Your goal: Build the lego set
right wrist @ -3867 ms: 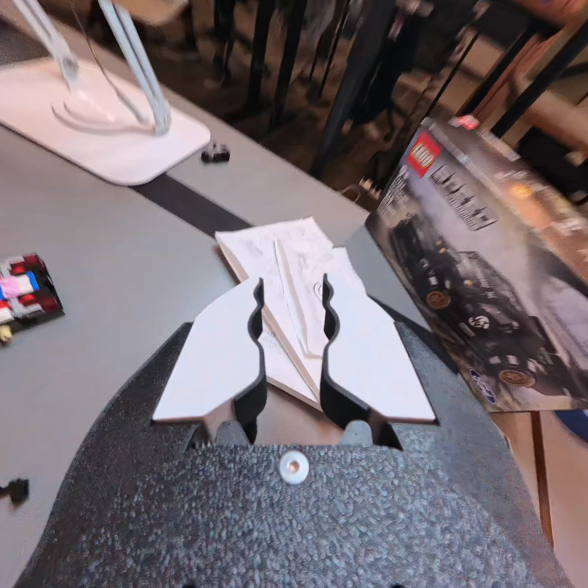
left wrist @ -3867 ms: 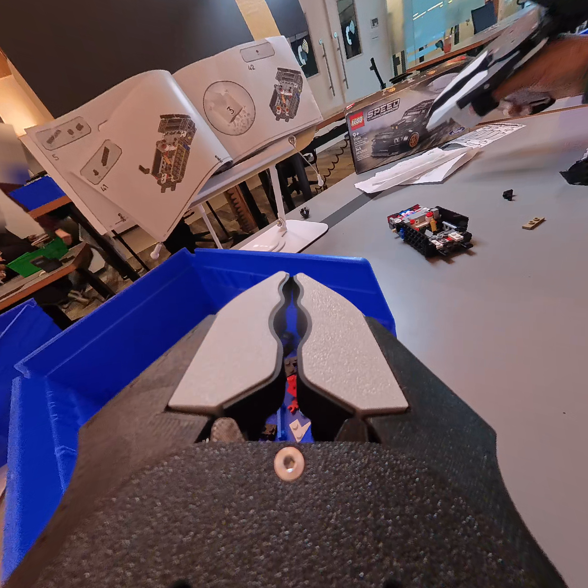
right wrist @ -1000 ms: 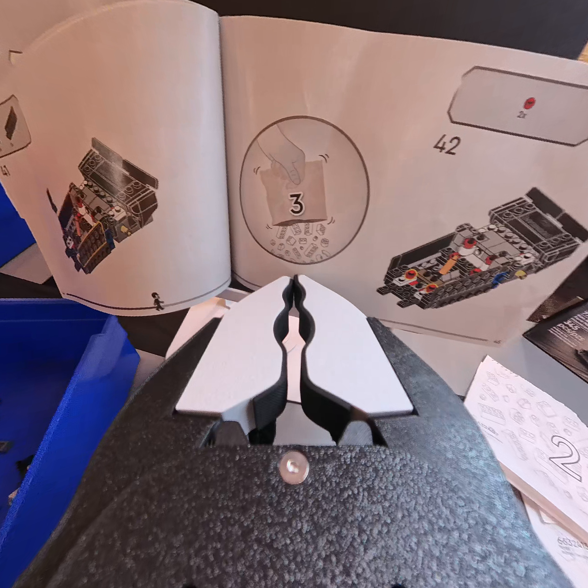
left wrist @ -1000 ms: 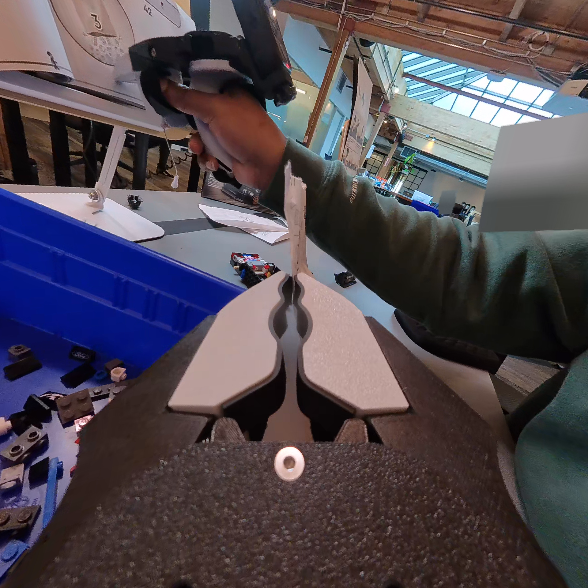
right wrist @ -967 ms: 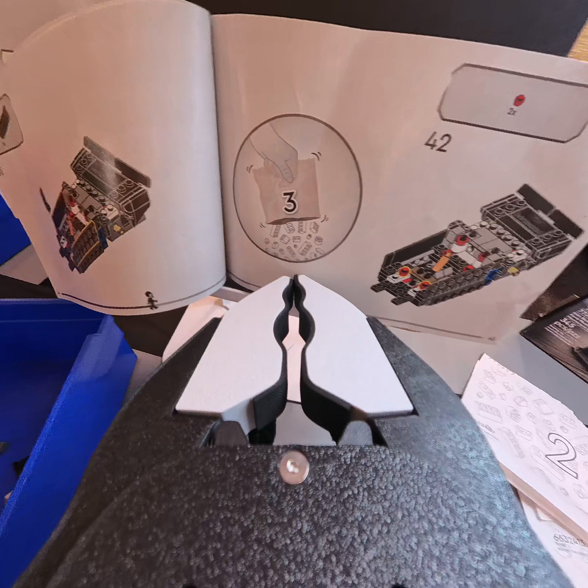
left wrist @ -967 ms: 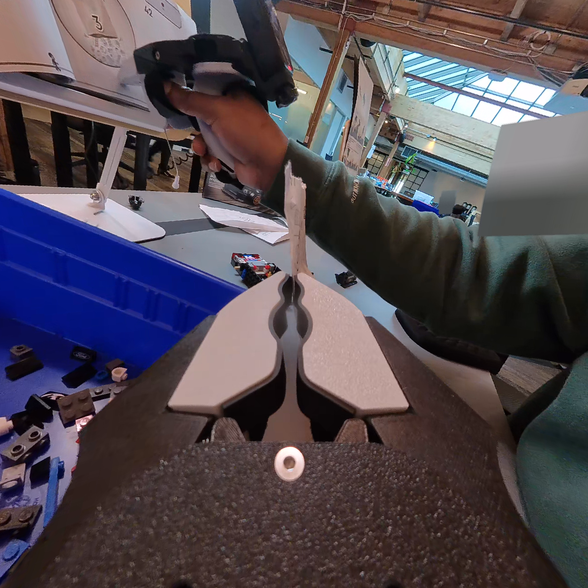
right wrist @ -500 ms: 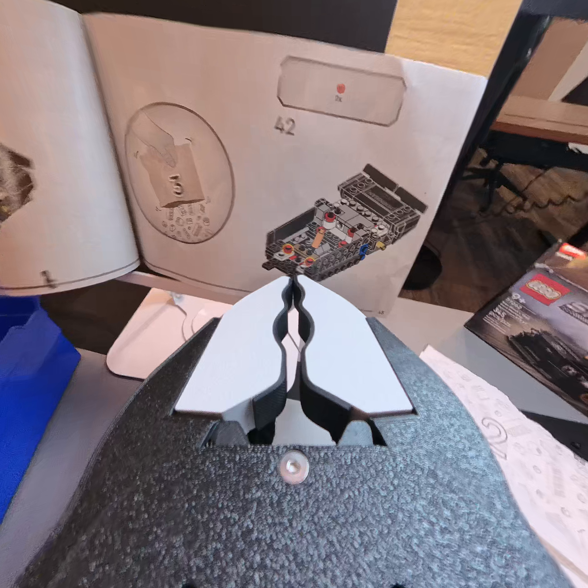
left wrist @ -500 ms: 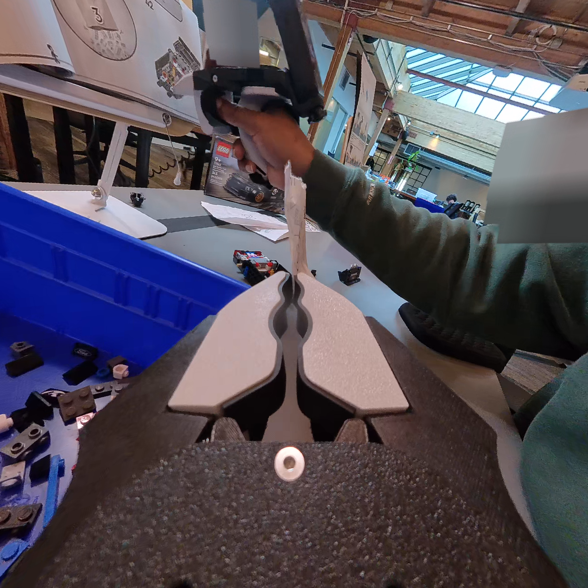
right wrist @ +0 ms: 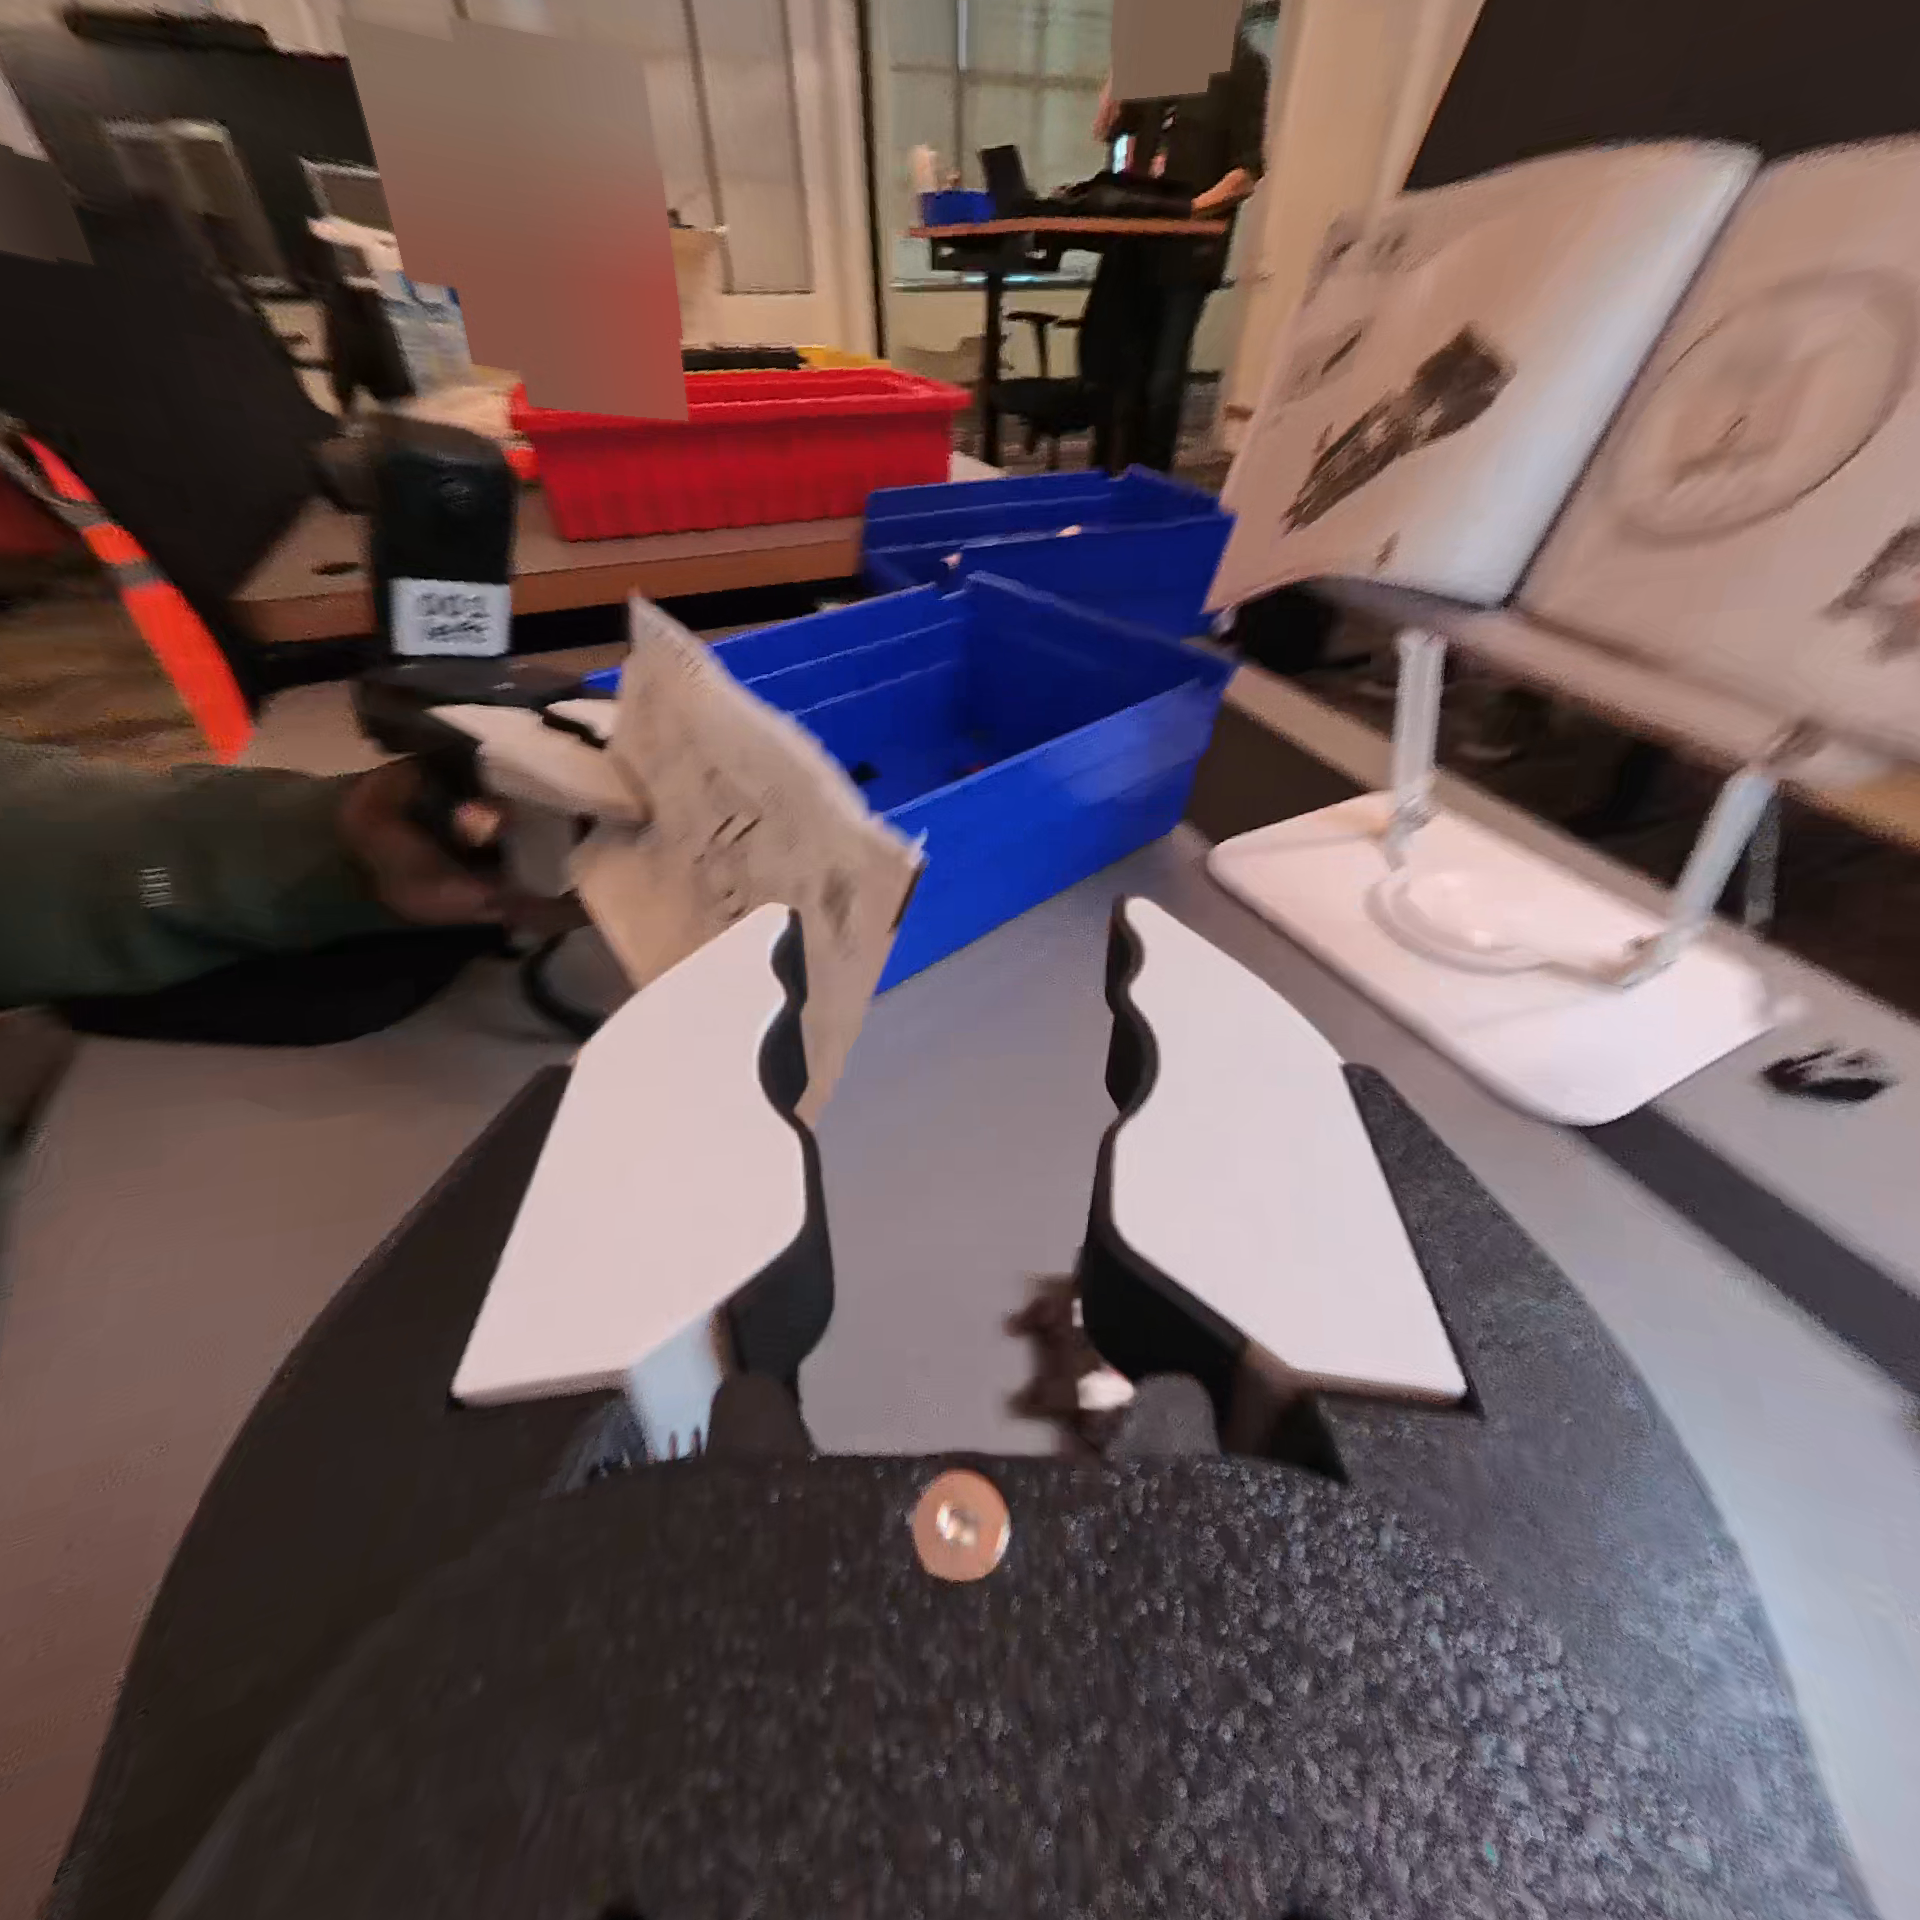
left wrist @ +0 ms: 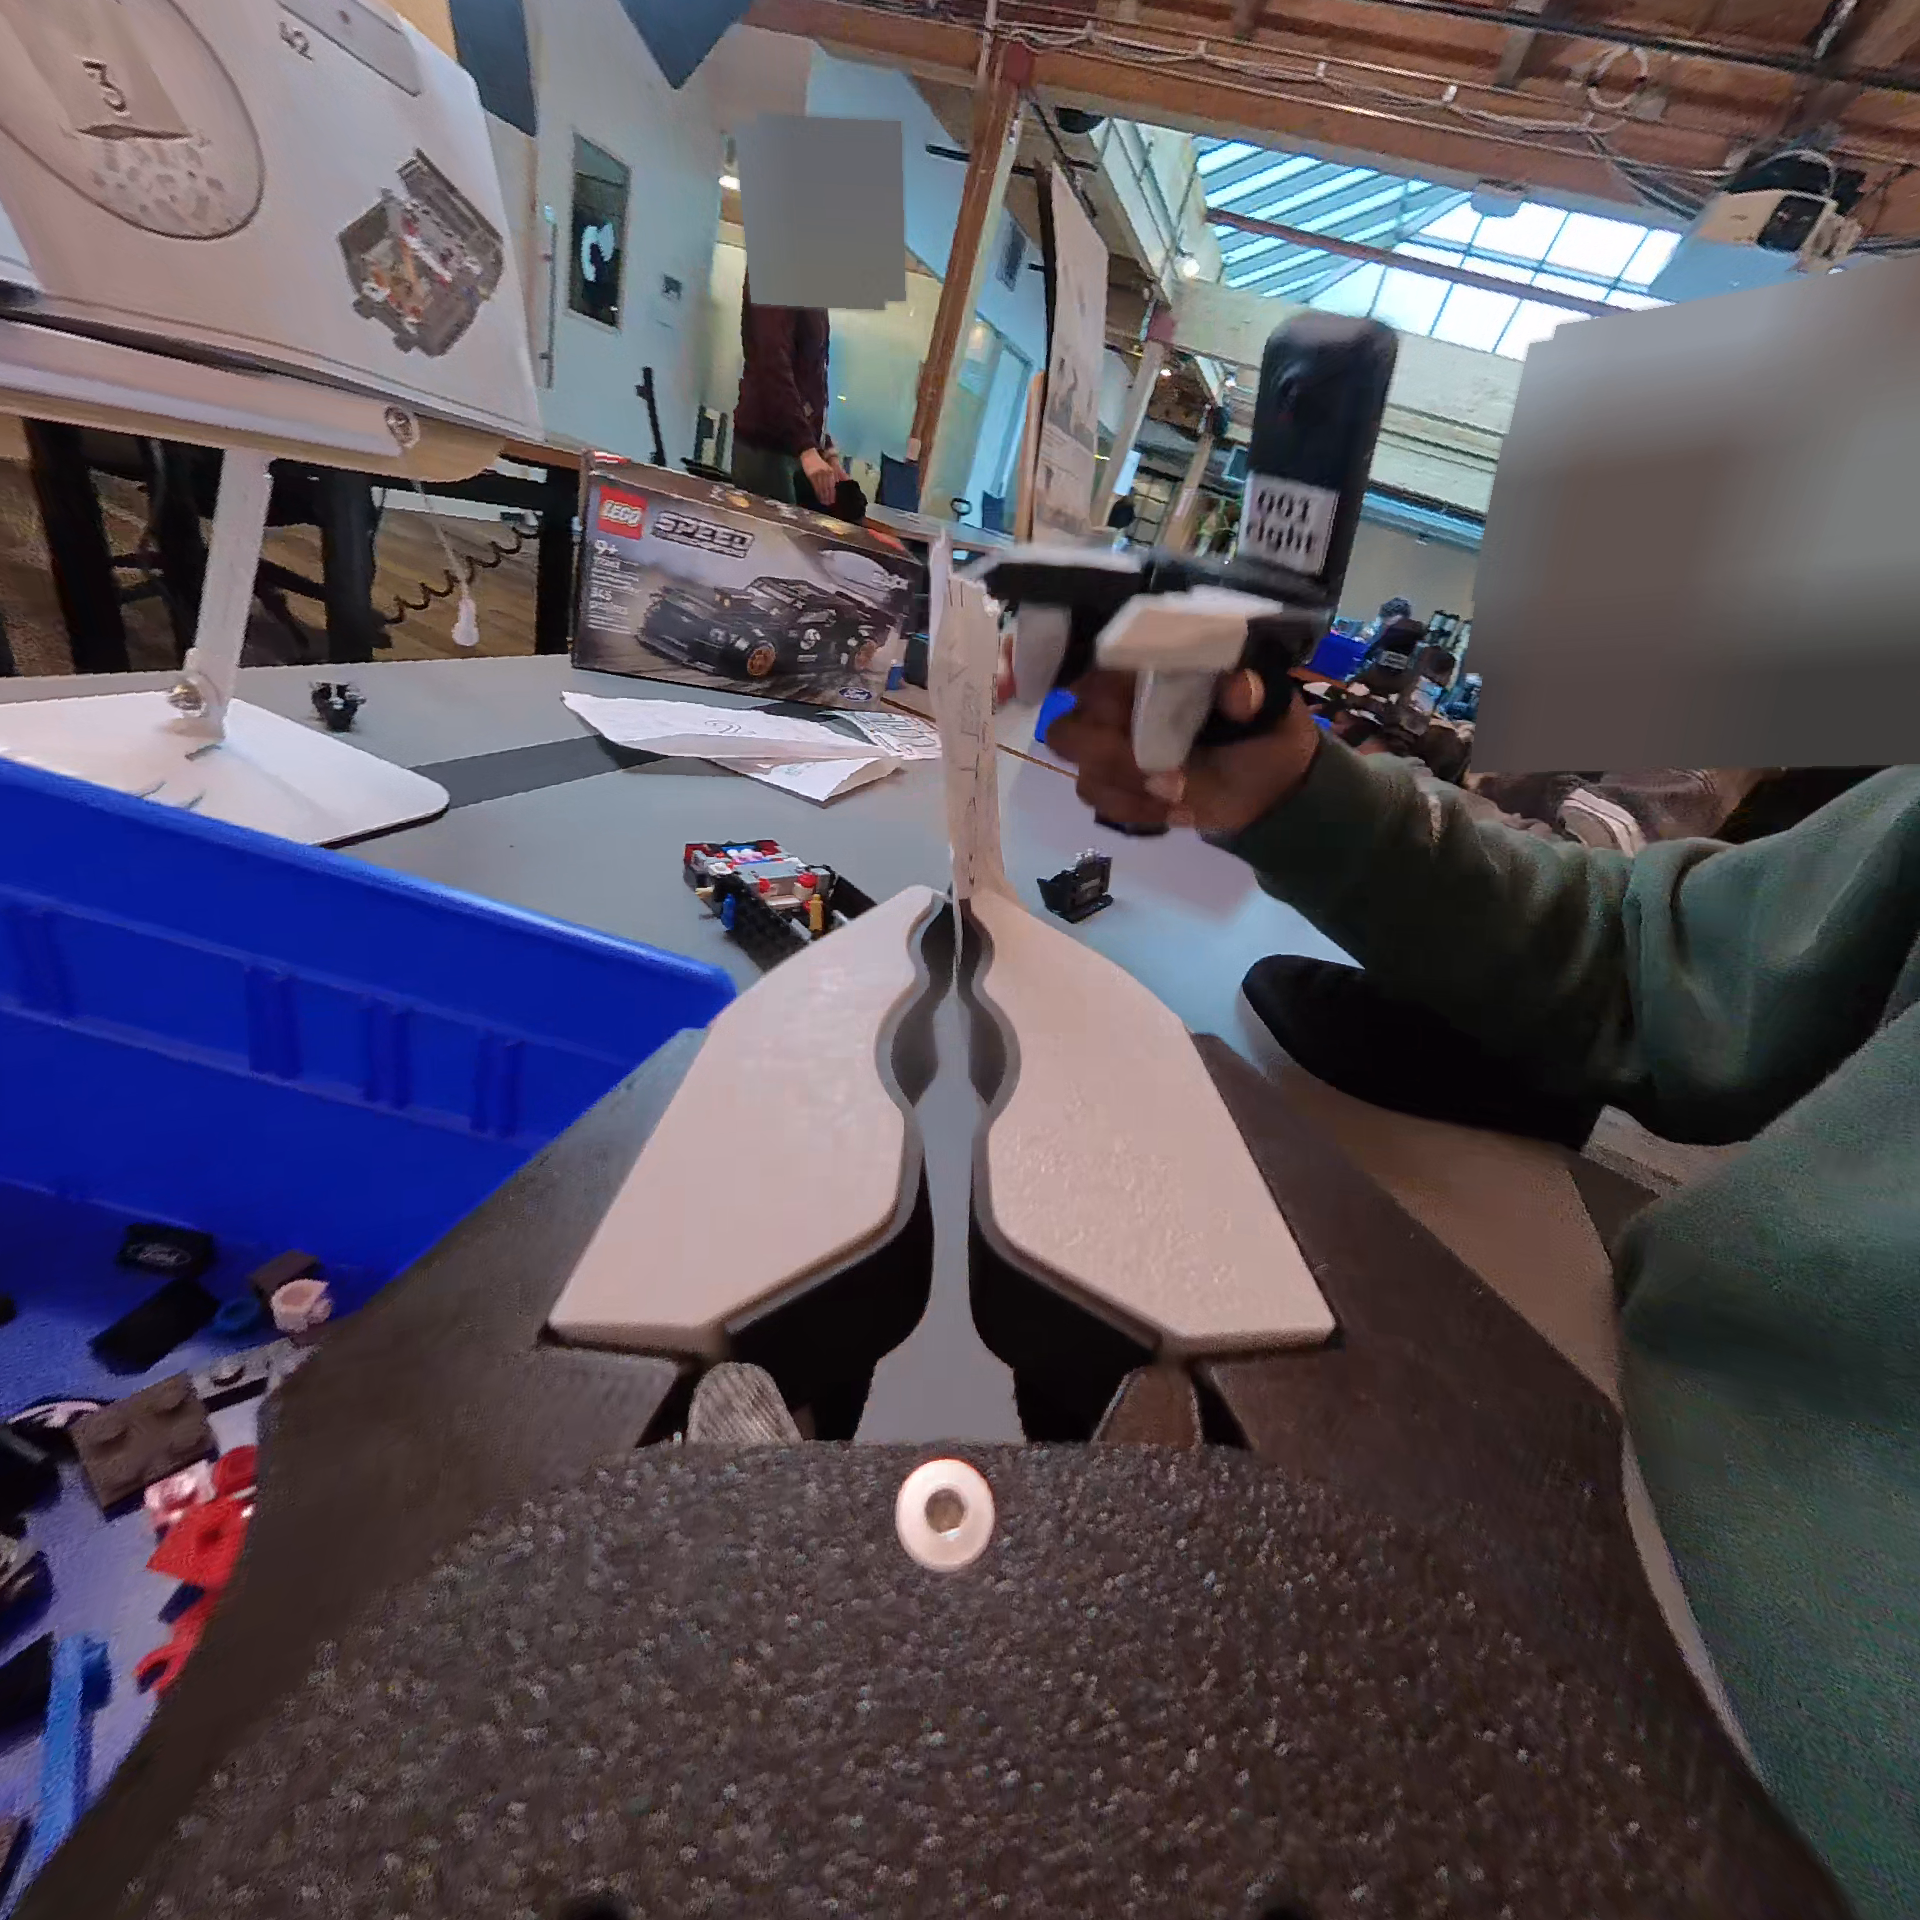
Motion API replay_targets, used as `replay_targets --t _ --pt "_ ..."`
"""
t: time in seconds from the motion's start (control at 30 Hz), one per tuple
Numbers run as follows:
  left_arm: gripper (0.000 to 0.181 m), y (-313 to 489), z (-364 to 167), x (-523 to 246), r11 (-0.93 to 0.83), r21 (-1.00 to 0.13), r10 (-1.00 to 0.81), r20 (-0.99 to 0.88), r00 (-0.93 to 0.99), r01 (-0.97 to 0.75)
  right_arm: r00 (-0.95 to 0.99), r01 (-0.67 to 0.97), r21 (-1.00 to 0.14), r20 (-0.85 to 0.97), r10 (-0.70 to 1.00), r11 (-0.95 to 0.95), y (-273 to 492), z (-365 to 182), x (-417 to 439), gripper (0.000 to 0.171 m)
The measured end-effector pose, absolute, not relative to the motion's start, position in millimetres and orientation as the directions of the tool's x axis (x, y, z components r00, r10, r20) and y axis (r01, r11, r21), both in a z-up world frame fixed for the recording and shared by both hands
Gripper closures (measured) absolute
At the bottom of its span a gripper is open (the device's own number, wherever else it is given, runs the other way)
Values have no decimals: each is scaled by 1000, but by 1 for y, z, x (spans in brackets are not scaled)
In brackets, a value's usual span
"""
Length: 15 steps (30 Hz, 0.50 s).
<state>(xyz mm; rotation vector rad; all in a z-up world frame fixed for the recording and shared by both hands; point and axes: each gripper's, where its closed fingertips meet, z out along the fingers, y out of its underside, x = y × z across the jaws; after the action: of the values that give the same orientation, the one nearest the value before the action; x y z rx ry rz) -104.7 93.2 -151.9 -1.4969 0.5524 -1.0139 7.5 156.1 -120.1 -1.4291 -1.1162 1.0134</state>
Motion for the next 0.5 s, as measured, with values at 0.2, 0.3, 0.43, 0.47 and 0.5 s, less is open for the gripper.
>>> replay_targets --t 0.2,0.3,0.43,0.47,0.5 --pt "181 80 -152 -88 -164 -972 -870 224 439 169 59 149 -975 -160 985 -167 114 -159 -18 108" --pt "181 81 -155 -87 -139 -982 -861 185 473 132 -18 119 -981 -157 987 -154 103 -152 -22 156" --pt "176 81 -158 -86 -85 -993 -864 113 491 79 -42 161 -982 -111 993 -102 96 -155 -13 171" --pt "173 81 -157 -87 -68 -995 -861 93 501 69 -43 168 -981 -103 994 -95 95 -155 -9 171" --pt "171 80 -157 -88 -59 -996 -862 84 500 64 -46 171 -981 -106 993 -97 94 -155 -6 171"
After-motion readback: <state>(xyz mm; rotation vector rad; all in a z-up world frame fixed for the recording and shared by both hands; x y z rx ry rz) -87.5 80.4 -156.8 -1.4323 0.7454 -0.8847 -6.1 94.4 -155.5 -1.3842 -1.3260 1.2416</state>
